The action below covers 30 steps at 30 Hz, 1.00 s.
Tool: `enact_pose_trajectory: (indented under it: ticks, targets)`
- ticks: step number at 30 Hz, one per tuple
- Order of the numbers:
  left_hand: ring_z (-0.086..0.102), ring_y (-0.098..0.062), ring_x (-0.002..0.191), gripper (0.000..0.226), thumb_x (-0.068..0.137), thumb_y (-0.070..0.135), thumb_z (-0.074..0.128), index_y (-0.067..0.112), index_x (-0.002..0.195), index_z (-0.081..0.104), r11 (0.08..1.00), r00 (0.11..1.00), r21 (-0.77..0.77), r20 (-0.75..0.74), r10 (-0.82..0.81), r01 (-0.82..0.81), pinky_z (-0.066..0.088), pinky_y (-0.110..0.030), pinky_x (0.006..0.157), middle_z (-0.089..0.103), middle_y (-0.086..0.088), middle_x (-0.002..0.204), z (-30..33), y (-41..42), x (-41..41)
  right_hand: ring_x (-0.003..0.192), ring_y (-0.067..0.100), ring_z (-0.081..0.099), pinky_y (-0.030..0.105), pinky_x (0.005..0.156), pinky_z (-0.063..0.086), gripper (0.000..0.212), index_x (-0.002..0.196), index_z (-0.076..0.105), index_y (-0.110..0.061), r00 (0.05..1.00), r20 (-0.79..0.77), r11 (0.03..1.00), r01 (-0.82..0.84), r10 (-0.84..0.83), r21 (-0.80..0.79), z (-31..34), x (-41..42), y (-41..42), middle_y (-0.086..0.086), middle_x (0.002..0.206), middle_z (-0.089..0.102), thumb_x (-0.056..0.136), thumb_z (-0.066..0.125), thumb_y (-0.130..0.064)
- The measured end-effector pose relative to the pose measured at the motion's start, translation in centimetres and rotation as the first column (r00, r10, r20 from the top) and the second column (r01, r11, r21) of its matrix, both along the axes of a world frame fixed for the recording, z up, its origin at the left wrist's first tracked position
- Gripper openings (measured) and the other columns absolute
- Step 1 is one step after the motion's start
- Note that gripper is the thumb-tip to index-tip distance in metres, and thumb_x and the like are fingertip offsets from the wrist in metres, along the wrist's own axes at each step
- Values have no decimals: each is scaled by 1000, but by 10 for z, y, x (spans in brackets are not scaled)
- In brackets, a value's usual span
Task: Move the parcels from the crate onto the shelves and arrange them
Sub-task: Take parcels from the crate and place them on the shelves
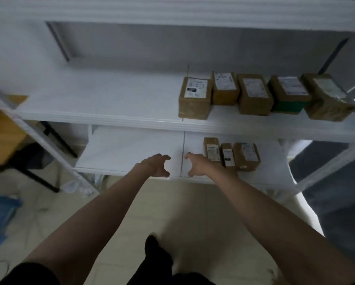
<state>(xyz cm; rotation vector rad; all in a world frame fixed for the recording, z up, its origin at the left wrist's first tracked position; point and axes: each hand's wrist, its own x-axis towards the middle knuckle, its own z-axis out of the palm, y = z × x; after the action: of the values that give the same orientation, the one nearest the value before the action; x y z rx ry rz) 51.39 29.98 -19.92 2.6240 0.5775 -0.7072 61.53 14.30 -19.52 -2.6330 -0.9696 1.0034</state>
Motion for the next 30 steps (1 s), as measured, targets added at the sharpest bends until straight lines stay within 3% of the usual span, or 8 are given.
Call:
enact_pose_trajectory:
  ticks: [6, 11, 15, 19, 24, 30]
  targets:
    - [45, -25, 131, 71, 84, 42, 68, 35, 146, 35, 969, 970, 61, 57, 237, -240, 40, -48, 106, 39, 2, 146, 40, 69, -115, 124, 31, 51, 46, 100, 45, 79, 151, 27, -34, 954, 91, 958, -281, 285, -57, 42, -80, 92, 5, 145, 41, 86, 69, -21]
    - [47, -24, 129, 70, 86, 40, 68, 26, 147, 37, 895, 900, 115, 124, 418, -431, 43, -40, 104, 42, -3, 144, 65, 117, -242, 122, 32, 52, 48, 100, 47, 80, 151, 27, -34, 849, 131, 859, -505, 511, -77, 66, -178, 178, 7, 144, 43, 85, 71, -25]
    - [47, -25, 129, 68, 86, 39, 68, 26, 146, 38, 785, 794, 122, 108, 598, -608, 44, -39, 103, 41, -3, 146, 62, 144, -373, 118, 32, 55, 46, 96, 49, 77, 149, 32, -31, 735, 120, 744, -666, 667, -53, 69, -285, 237, 9, 139, 49, 83, 72, -27]
    - [48, -26, 127, 67, 87, 39, 68, 26, 145, 39, 677, 686, 116, 77, 723, -727, 43, -39, 103, 44, -4, 143, 54, 156, -499, 112, 30, 59, 37, 83, 52, 78, 151, 32, -27, 621, 82, 624, -781, 780, -29, 60, -402, 282, 12, 140, 50, 85, 73, -26]
    - [48, -25, 128, 65, 87, 40, 68, 25, 145, 41, 535, 539, 81, 37, 841, -841, 42, -39, 105, 46, -4, 143, 38, 151, -638, 120, 30, 55, 39, 87, 52, 78, 152, 33, -25, 466, 69, 470, -882, 882, -44, 37, -534, 315, 11, 149, 40, 85, 74, -27]
    - [51, -26, 123, 52, 91, 39, 61, 20, 138, 50, 345, 345, 30, -17, 938, -938, 44, -38, 101, 52, -3, 136, 11, 117, -764, 104, 26, 57, 38, 81, 50, 73, 149, 37, -26, 281, 13, 282, -956, 959, -83, 8, -655, 335, 10, 139, 50, 84, 71, -28]
